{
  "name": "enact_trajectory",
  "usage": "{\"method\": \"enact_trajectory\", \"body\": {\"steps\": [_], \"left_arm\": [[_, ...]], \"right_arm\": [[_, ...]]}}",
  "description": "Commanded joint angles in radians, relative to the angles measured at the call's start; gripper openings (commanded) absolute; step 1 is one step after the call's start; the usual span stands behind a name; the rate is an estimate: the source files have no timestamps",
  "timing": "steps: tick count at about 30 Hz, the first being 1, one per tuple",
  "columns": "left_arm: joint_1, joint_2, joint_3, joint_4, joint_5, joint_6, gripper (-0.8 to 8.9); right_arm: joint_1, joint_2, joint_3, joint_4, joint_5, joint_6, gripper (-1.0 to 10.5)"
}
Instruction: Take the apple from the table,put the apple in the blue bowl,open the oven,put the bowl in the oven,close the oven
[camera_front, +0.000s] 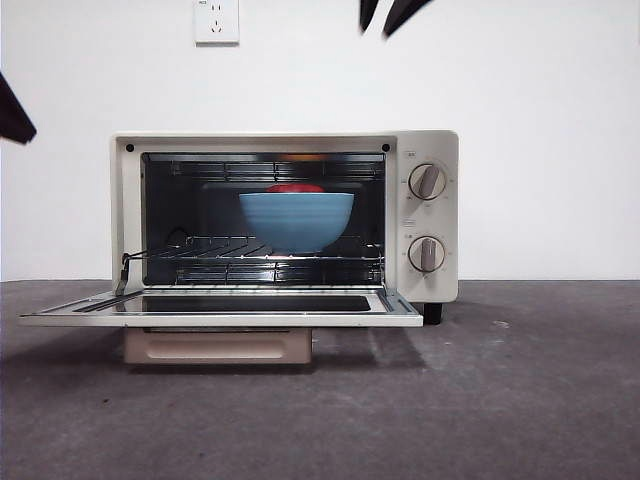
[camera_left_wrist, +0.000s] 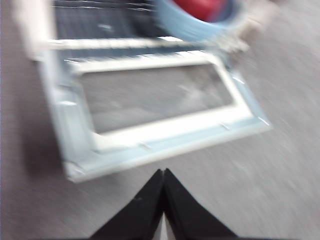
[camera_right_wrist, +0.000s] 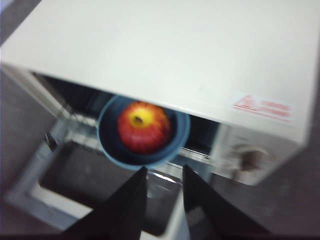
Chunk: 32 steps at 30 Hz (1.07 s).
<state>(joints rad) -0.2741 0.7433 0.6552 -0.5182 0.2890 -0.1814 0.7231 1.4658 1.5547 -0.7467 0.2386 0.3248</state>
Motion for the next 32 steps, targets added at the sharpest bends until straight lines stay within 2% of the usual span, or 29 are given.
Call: {"method": "enact_trajectory", "body": {"steps": [1, 5, 10, 16, 23, 28, 32], "left_arm": [[0.066, 0.05, 0.005, 0.054, 0.05, 0.005, 0.06], [0.187, 0.135, 0.005, 0.115, 0.139, 0.005, 0.06], [0.317, 0.264, 0.005, 0.188, 0.223, 0.003, 0.06], [0.396, 0.453, 0.005, 0.296, 0.277, -0.011, 0.06], [0.414, 0.683, 0.005, 0.44, 0.336, -0.039, 0.06], [0.407, 0.825, 0.005, 0.513, 0.365, -0.048, 0.06], [0.373, 0.866, 0.005, 0.532, 0.365, -0.048, 0.06]], "right_arm": [[0.027, -0.021, 0.019, -0.064, 0.04, -0.079, 1.1], [0.043, -0.093, -0.034, -0.09, 0.039, -0.106, 1.1], [0.06, -0.213, -0.2, -0.048, 0.021, -0.109, 1.1], [0.06, -0.387, -0.426, 0.034, -0.007, -0.109, 1.1], [0.06, -0.544, -0.555, 0.027, -0.031, -0.098, 1.1], [0.06, -0.626, -0.567, 0.012, -0.029, -0.096, 1.1], [0.06, -0.639, -0.567, 0.011, -0.029, -0.096, 1.1]]}}
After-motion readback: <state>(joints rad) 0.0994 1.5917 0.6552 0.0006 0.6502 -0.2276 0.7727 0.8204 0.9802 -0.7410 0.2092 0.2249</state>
